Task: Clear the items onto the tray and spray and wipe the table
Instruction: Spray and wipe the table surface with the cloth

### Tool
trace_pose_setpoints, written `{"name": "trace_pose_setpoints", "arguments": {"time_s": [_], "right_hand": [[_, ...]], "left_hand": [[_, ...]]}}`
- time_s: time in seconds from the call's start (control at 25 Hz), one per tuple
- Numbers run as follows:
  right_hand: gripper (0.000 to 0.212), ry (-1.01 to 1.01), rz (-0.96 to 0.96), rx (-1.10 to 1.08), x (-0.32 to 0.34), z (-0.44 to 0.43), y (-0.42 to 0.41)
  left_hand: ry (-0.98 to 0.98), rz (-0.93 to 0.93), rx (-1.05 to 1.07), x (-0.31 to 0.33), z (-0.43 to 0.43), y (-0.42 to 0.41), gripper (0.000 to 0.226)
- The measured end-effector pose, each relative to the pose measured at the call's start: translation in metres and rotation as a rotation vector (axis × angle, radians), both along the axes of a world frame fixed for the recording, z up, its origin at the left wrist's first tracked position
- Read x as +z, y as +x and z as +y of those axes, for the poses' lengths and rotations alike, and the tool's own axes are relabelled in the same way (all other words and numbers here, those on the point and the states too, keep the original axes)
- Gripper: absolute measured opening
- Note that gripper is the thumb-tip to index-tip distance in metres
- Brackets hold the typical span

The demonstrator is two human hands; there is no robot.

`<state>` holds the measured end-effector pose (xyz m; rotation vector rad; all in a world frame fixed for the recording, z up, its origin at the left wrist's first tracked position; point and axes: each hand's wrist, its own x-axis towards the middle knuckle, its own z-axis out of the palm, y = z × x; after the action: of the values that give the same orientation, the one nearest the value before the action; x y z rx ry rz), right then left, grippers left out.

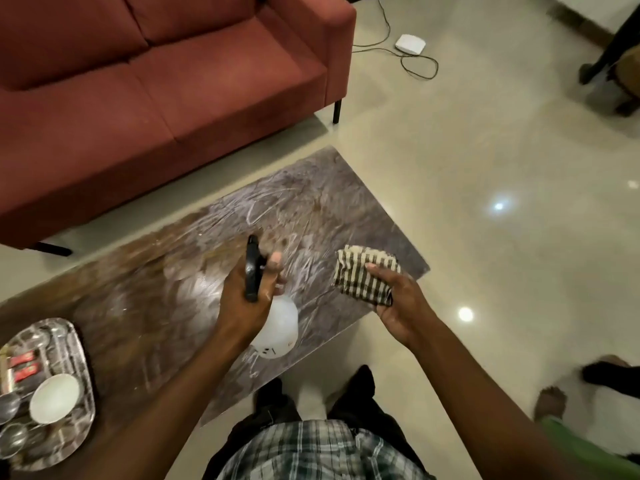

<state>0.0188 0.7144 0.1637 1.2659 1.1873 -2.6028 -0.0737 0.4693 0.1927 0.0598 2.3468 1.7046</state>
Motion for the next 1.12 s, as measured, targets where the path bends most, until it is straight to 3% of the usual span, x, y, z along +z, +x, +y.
{"name": "trace_pose_setpoints", "arguments": {"time_s": [0.16,0.32,0.48,0.56,0.8,1.12], "right_hand": [[0.031,-0.013,-0.046,0.066,-0.017,0.055,-0.026],[0.033,0.006,-0.117,0.124,-0.036,0.099,-0.072],[0.042,0.005,-0.144,0.083,-0.054,0.129,-0.107],[0.043,0.036,-0.149,0.102,-0.067,0.149,-0.129],[0.027,0.373,-0.097,0.274,-0.131,0.203,-0.201],[0.031,0.584,0.030,0.335,-0.258,0.259,-0.300]], "left_hand": [[0.010,-0.062,0.031,-0.015,0.048,0.001,0.035],[0.070,-0.112,0.131,-0.041,0.101,-0.012,0.048],[0.176,-0.259,0.193,-0.064,0.146,-0.048,0.039],[0.157,-0.279,0.212,-0.080,0.171,-0.078,0.047],[0.116,-0.264,0.200,-0.156,0.239,-0.173,0.053],[-0.001,-0.247,0.213,-0.265,0.290,-0.270,0.045]]}}
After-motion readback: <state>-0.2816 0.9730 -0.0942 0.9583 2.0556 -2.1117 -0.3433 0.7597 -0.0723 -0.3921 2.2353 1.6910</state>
